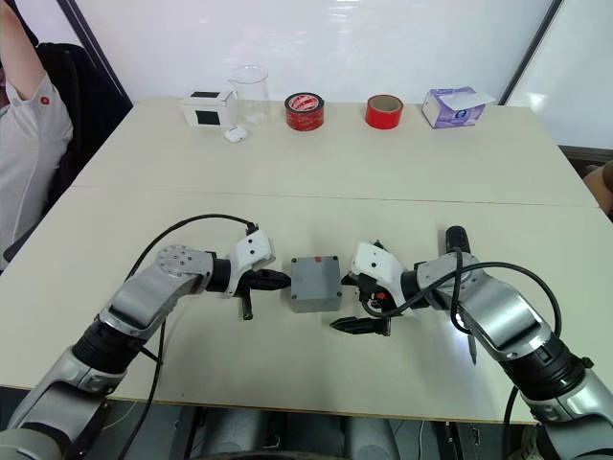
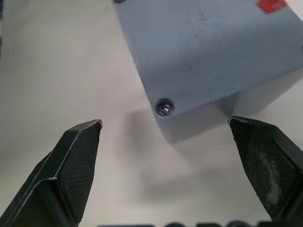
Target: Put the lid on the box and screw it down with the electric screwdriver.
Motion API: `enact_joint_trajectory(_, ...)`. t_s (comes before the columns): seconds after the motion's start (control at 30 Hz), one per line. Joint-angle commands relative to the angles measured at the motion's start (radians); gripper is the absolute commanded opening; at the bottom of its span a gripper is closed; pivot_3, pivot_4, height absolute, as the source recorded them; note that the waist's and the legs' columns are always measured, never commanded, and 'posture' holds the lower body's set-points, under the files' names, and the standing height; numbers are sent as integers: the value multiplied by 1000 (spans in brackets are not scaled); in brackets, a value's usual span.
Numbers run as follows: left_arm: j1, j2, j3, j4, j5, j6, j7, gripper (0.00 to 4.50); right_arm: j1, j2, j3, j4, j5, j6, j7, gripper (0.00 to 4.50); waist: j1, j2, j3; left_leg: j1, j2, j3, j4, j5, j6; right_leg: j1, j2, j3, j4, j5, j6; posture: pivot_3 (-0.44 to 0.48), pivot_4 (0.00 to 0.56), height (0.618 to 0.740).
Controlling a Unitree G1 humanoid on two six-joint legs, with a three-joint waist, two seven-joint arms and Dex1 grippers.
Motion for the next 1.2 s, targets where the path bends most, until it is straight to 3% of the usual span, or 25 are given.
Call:
enact_joint_trajectory(0.03, -20, -11, 12, -16, -4, -33, -5, 0, 1, 18, -28, -48, 23, 3, -9, 4475, 0, 0, 0, 0, 0, 0, 0, 0, 0, 0, 0, 0, 0, 0, 0, 0, 150, 740)
enact_joint_trajectory(0.37, -14, 13, 14, -28, -9, -32, -23, 0, 4, 0, -63, -53, 22, 12, -19, 4475, 0, 0, 0, 0, 0, 0, 0, 0, 0, 0, 0, 0, 0, 0, 0, 0, 150, 740)
enact_joint_trajectory(0.47, -7, 41, 42, -45, -20, -18, -33, 0, 13, -26, -153, -72, 61, 41, -25, 4475, 0, 0, 0, 0, 0, 0, 0, 0, 0, 0, 0, 0, 0, 0, 0, 0, 150, 740)
enact_joint_trajectory(0.6, -1, 59, 105, -57, -65, 8, -32, 0, 41, 7, -353, -56, 136, 39, -79, 4475, 1, 0, 0, 0, 0, 0, 0, 0, 0, 0, 0, 0, 0, 0, 0, 0, 150, 740)
enact_joint_trajectory(0.73, -10, 46, 173, -73, -135, 56, -28, 0, 30, 57, -461, 25, 170, 68, -160, 4475, 0, 0, 0, 0, 0, 0, 0, 0, 0, 0, 0, 0, 0, 0, 0, 0, 150, 740)
enact_joint_trajectory(1.0, -35, 32, 204, -132, -212, 124, -13, 0, 72, 103, -395, 166, 25, -72, -264, 4475, 0, 0, 0, 0, 0, 0, 0, 0, 0, 0, 0, 0, 1, 0, 0, 0, 150, 740)
enact_joint_trajectory(1.1, -34, 37, 198, -139, -219, 128, -8, 0, 86, 127, -374, 210, -9, -125, -281, 3788, -2, 0, 0, 0, 0, 1, 0, 0, 0, 0, 0, 0, 1, 0, 0, 0, 150, 740)
enact_joint_trajectory(1.2, -28, 41, 194, -143, -219, 127, -7, 0, 90, 140, -360, 233, -26, -152, -279, 2655, -2, 0, 0, 0, 0, 1, 0, 0, 0, 0, 0, 0, 1, 0, 0, 0, 150, 740)
